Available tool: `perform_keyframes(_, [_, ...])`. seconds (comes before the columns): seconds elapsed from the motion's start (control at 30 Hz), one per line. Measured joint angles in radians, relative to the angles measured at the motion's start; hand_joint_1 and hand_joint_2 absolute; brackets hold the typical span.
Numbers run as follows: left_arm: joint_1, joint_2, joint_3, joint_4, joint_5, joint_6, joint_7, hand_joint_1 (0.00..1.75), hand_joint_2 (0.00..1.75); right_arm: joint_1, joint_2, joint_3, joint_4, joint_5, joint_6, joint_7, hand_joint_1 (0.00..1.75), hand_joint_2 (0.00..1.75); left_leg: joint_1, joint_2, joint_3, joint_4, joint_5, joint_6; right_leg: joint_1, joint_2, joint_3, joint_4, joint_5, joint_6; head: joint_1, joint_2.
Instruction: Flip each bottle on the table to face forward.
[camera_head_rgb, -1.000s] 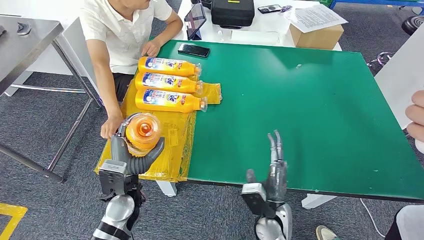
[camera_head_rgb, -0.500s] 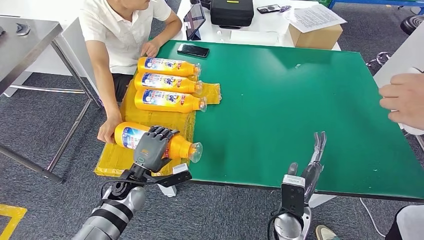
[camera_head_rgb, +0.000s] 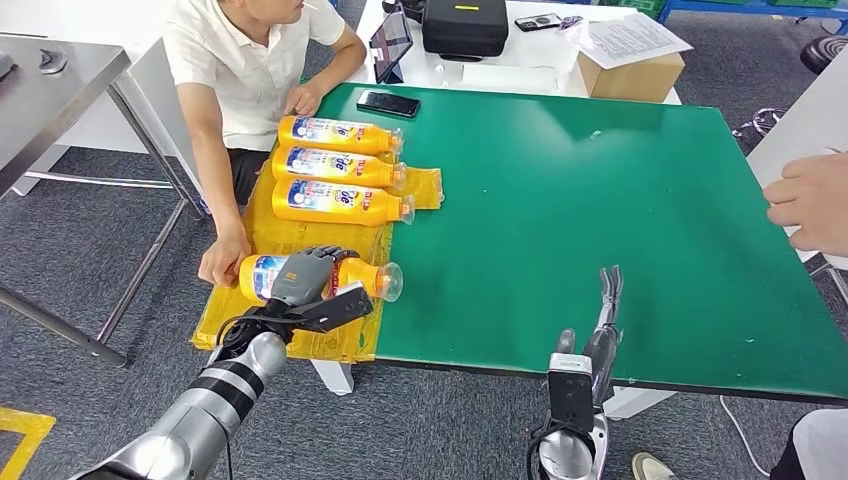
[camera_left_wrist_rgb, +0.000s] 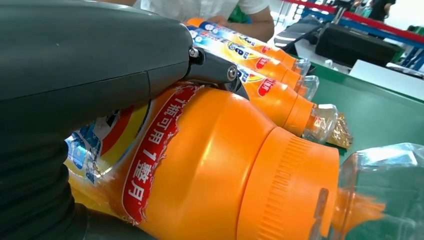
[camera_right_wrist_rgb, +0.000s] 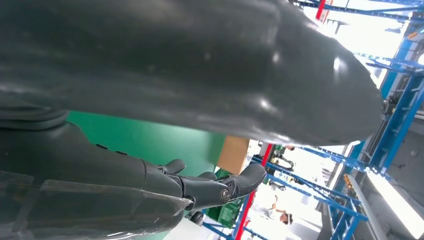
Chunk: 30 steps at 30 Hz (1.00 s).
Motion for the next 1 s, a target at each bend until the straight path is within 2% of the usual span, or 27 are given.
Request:
perform_keyframes(0.03, [-0.007, -0.002, 0.002, 0.011, 0.003, -0.007, 0.003, 0.97, 1.75, -0.001, -0.002, 0.003, 0.005, -0.001, 0.0, 0.0, 0.0, 0.0, 0.0, 0.0, 0.001, 0.0, 0.0, 0.0, 0.0, 0.0, 0.001, 0.0, 0.0, 0.0, 0.0, 0.0])
perform_keyframes(0.1, [-0.025, -0.005, 0.005, 0.034, 0.011, -0.03, 0.01, 0.43, 1.75, -0.003, -0.005, 0.007, 0.016, -0.002, 0.0, 0.0, 0.0, 0.0, 0.0, 0.0, 0.003, 0.0, 0.0, 0.0, 0.0, 0.0, 0.003, 0.0, 0.0, 0.0, 0.0, 0.0])
perform_keyframes(0.13, [-0.034, -0.007, 0.006, 0.046, 0.015, -0.046, 0.015, 0.23, 1.75, -0.006, -0.007, 0.008, 0.022, -0.002, 0.0, 0.0, 0.0, 0.0, 0.0, 0.0, 0.004, 0.0, 0.0, 0.0, 0.0, 0.0, 0.004, 0.0, 0.0, 0.0, 0.0, 0.0])
perform_keyframes(0.2, [-0.052, -0.01, 0.006, 0.067, 0.021, -0.08, 0.026, 0.05, 1.75, -0.01, -0.011, 0.01, 0.034, -0.003, 0.0, 0.0, 0.0, 0.0, 0.0, 0.0, 0.005, 0.0, 0.0, 0.0, 0.0, 0.0, 0.005, 0.0, 0.0, 0.0, 0.0, 0.0])
perform_keyframes(0.27, [-0.065, -0.015, 0.005, 0.086, 0.021, -0.115, 0.037, 0.0, 1.75, -0.013, -0.015, 0.011, 0.043, -0.006, 0.0, 0.0, 0.0, 0.0, 0.0, 0.0, 0.006, 0.0, 0.0, 0.0, 0.0, 0.0, 0.006, 0.001, 0.0, 0.0, 0.0, 0.0])
perform_keyframes(0.57, [-0.097, -0.027, -0.006, 0.137, 0.05, -0.31, 0.052, 0.0, 1.75, -0.029, -0.031, 0.018, 0.081, -0.021, 0.0, 0.0, 0.0, 0.0, 0.0, 0.0, 0.005, 0.0, 0.0, 0.0, 0.0, 0.0, 0.005, 0.001, 0.0, 0.0, 0.0, 0.0])
perform_keyframes(1.0, [-0.11, -0.028, -0.03, 0.149, 0.06, -0.346, 0.049, 0.0, 1.75, -0.035, -0.039, 0.023, 0.111, -0.021, 0.0, 0.0, 0.0, 0.0, 0.0, 0.0, 0.005, 0.0, 0.0, 0.0, 0.0, 0.0, 0.006, 0.001, 0.0, 0.0, 0.0, 0.0])
